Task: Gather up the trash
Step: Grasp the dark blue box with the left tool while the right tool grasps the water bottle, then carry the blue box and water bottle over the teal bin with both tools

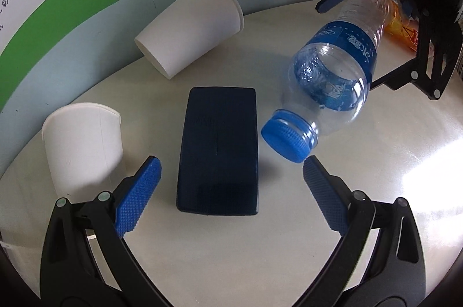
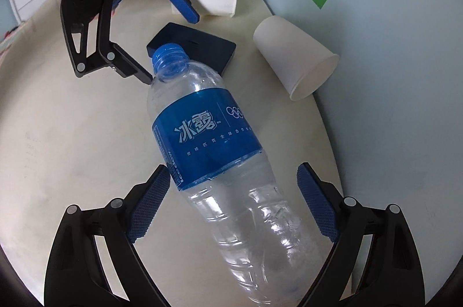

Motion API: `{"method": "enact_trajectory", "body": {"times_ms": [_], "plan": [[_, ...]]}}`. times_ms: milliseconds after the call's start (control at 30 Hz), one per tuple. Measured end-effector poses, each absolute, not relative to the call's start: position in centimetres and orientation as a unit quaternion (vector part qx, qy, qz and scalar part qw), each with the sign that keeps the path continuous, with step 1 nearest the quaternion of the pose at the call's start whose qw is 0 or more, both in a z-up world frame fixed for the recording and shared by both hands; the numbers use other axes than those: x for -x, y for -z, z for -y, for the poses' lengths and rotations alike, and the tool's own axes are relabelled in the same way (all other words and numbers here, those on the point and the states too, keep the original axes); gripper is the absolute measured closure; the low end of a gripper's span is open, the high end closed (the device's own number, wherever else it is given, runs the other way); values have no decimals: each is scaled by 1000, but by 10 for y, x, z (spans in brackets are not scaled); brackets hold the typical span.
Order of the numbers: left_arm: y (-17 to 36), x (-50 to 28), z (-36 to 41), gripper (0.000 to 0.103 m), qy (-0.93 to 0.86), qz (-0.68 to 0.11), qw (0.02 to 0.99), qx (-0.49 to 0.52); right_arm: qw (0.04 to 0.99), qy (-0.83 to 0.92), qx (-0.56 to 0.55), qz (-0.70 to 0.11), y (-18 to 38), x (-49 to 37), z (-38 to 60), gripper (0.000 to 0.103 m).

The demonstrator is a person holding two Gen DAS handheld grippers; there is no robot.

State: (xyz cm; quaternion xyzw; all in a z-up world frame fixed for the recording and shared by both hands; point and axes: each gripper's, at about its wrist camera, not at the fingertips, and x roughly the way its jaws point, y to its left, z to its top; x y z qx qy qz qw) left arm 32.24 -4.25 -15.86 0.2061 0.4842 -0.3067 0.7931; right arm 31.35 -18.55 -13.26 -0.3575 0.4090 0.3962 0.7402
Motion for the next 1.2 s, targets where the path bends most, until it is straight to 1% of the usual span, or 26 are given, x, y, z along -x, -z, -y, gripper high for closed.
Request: {"method": "enact_trajectory", "body": {"times_ms": [67,133,167,200,233,300,433,533,700,933,1200], "plan": [[159,-322,46,10,314,-479,792,-214,734,-400,355,-420,137,-314,184,28],[161,-322,52,27,322,-471,788,-229,732,-409,345,-422,135,-310,186,32],[162,-322,53,29,324,-473,786,-231,731,-410,344,-423,134,-308,187,33],[161,-322,53,41,329,-473,787,-222,730,-411,344,-423,133,-304,189,33],[161,-323,52,52,335,-477,784,-212,730,-414,342,-424,132,-301,191,36],[161,-319,53,53,344,-477,782,-206,728,-413,333,-433,130,-296,196,40],[162,-307,57,53,336,-471,789,-206,740,-402,287,-457,125,-289,213,40],[160,-304,55,53,323,-480,793,-190,751,-396,254,-463,118,-283,225,41],[148,-282,49,53,318,-473,797,-198,764,-389,224,-463,105,-274,237,41],[116,-254,29,53,302,-455,817,-186,782,-388,201,-445,72,-262,232,41],[55,-195,-16,53,262,-411,854,-183,786,-416,220,-402,21,-229,183,41]]}}
